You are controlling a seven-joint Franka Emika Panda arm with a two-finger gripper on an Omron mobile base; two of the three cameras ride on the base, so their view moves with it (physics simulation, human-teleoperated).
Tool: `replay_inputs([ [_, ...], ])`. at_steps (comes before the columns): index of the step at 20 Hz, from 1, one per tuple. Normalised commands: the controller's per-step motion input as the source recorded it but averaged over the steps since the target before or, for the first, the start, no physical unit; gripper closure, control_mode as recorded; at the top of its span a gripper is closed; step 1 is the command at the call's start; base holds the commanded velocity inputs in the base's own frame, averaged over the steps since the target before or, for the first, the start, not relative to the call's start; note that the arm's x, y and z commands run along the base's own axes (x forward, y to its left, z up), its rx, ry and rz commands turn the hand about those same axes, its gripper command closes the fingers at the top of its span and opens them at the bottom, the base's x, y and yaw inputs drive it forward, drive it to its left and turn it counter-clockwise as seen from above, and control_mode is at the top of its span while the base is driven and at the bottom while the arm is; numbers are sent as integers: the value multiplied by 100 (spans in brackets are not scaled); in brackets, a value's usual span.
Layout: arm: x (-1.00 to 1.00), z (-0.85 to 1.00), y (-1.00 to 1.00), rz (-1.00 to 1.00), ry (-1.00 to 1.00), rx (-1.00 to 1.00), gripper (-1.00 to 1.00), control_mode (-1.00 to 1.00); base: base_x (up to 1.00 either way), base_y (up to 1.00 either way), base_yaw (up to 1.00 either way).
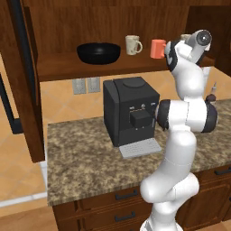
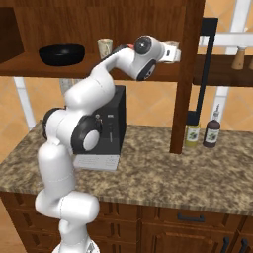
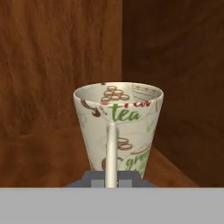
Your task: Gather all objects into one cabinet and sort the glasses and bowls to opposite sides.
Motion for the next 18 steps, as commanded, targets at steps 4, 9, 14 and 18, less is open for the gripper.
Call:
replay_inputs([
  [4, 34, 0, -9, 0, 0, 0, 100, -100, 0, 0, 0],
  [9, 26, 0, -7, 0, 0, 0, -100, -100, 0, 0, 0],
  [14, 0, 0, 1, 0, 0, 0, -100, -100, 0, 0, 0],
  [18, -9, 0, 17, 0, -1, -4, -100, -100, 0, 0, 0],
])
